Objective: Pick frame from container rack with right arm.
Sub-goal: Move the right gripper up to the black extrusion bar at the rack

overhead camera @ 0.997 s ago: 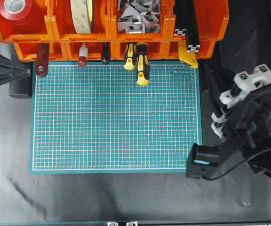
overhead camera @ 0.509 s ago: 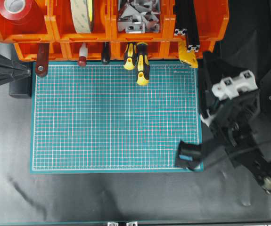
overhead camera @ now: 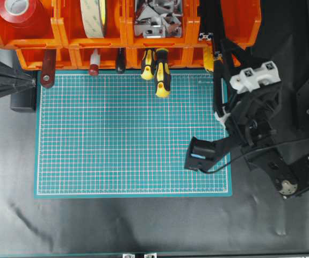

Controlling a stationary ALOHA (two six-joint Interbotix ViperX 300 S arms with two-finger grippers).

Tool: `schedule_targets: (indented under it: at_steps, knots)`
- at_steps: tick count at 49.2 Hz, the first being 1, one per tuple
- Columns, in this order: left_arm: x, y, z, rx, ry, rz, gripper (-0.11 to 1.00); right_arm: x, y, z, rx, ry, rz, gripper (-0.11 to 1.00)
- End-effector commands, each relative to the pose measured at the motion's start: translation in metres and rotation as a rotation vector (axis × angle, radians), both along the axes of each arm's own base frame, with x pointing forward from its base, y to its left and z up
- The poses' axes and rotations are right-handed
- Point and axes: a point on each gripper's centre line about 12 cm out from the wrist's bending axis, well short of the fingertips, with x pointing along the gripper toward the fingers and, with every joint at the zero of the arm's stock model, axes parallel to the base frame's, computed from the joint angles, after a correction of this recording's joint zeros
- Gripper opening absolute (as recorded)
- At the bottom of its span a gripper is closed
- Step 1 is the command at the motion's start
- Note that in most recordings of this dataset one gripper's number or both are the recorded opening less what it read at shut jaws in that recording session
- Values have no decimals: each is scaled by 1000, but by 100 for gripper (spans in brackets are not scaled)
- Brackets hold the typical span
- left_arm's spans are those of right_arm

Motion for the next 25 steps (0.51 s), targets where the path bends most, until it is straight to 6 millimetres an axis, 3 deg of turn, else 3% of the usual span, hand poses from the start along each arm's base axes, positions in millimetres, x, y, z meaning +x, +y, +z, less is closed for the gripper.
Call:
schedule_targets:
  at_steps: [1, 18, 25]
  knots:
    - [2, 1, 5, 0, -12, 6, 0, 4, -5, 4, 7, -21, 1, 79]
    - [1, 3, 5, 0, -15, 15, 0, 7, -14, 2, 9, -14, -19, 78]
    - [0, 3, 3, -2, -11, 15, 0, 6, -14, 2, 10, -15, -21, 71]
